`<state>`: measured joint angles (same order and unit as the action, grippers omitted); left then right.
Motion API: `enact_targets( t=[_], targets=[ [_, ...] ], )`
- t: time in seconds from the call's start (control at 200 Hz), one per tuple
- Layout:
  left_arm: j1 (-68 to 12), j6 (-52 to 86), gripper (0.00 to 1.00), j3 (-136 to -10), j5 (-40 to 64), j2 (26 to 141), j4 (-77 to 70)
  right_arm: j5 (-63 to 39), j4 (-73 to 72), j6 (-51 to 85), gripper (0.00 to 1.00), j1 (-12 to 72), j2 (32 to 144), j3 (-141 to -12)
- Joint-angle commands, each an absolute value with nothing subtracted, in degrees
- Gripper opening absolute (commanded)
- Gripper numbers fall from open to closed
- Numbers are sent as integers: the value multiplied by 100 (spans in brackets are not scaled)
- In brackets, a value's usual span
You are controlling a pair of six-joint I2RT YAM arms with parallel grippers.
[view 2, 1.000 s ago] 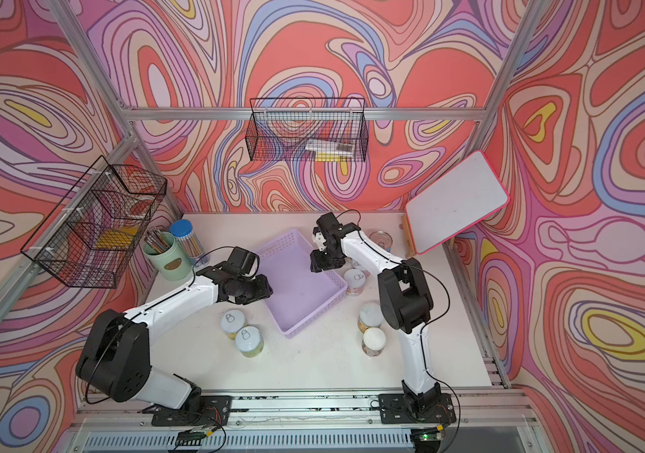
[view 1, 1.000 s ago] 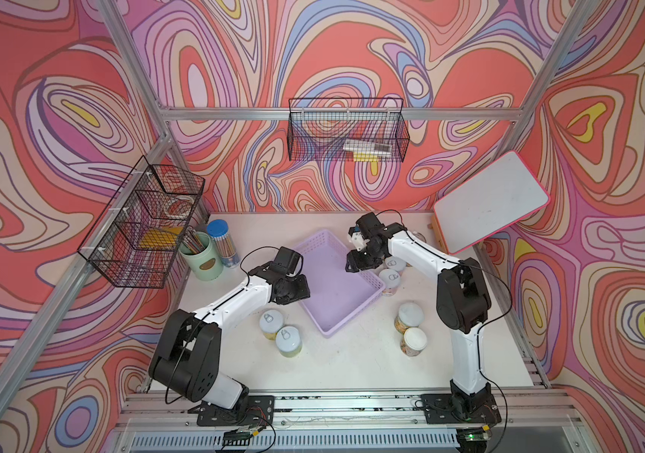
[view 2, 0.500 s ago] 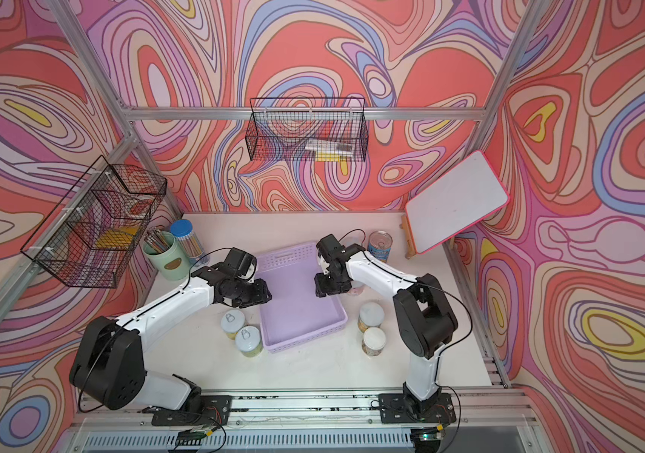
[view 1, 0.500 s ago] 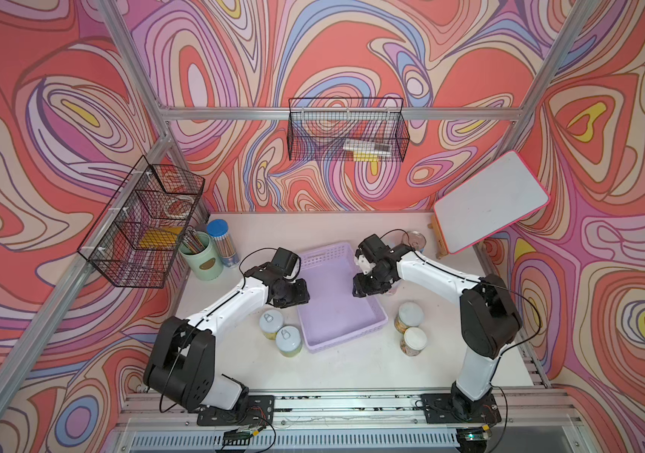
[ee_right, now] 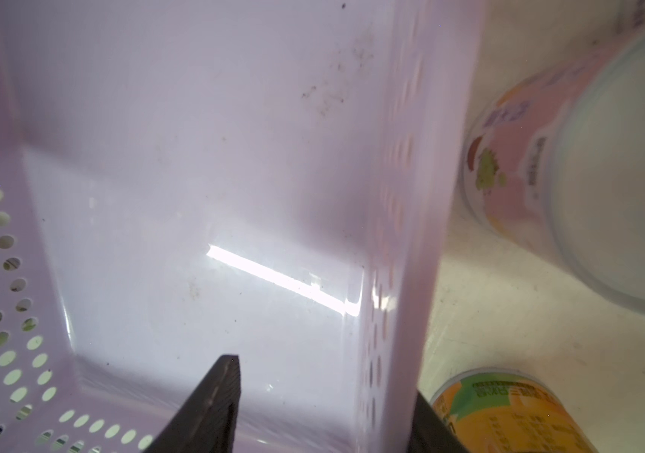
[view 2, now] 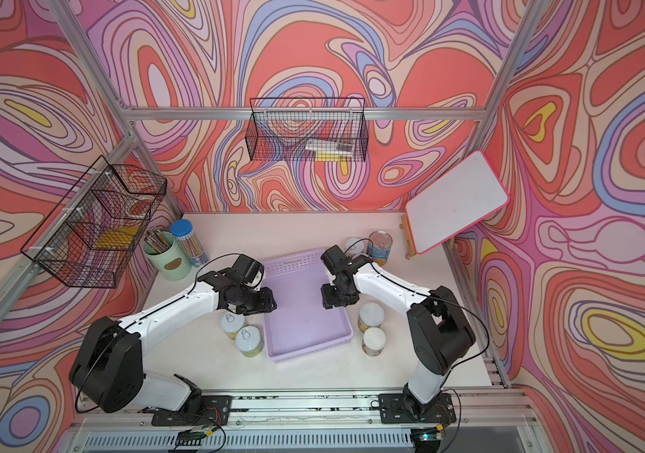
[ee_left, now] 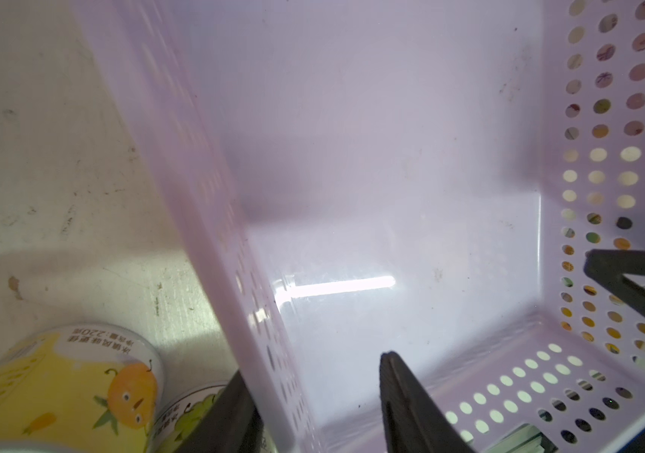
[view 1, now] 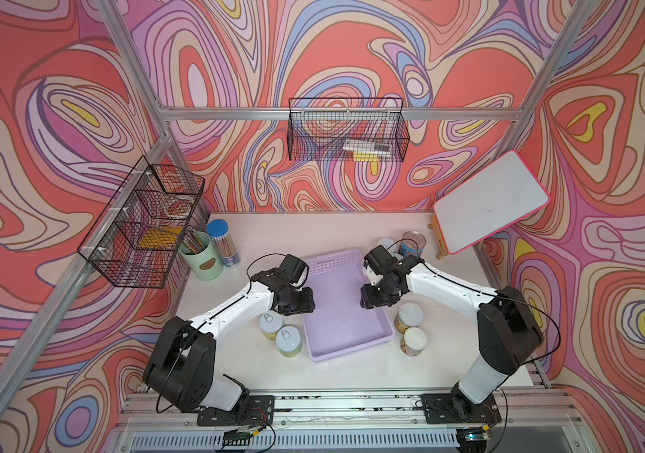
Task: Put the canned food in the basket
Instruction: Adjust the basket at the center of the board.
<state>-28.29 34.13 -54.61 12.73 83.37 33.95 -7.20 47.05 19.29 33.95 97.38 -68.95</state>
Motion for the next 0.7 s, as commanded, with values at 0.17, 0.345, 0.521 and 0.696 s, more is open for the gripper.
enact_targets(
  t=[0.17,0.345,0.521,0.696],
  targets=[
    [-2882,3581,58,-5405,868,8144,3523,-724,4508,2001,64,3476,9520,-6732],
    [-2881,3604,76,-5344,856,8202,3435,-450,4474,2079,92,3478,9448,-6776],
    [-2883,3590,78,-5360,676,8038,3469,-435,4465,2133,98,3476,9327,-6768],
    [-2923,3255,78,-5497,202,7604,3639,-309,4312,2231,98,3506,8823,-6695]
  ],
)
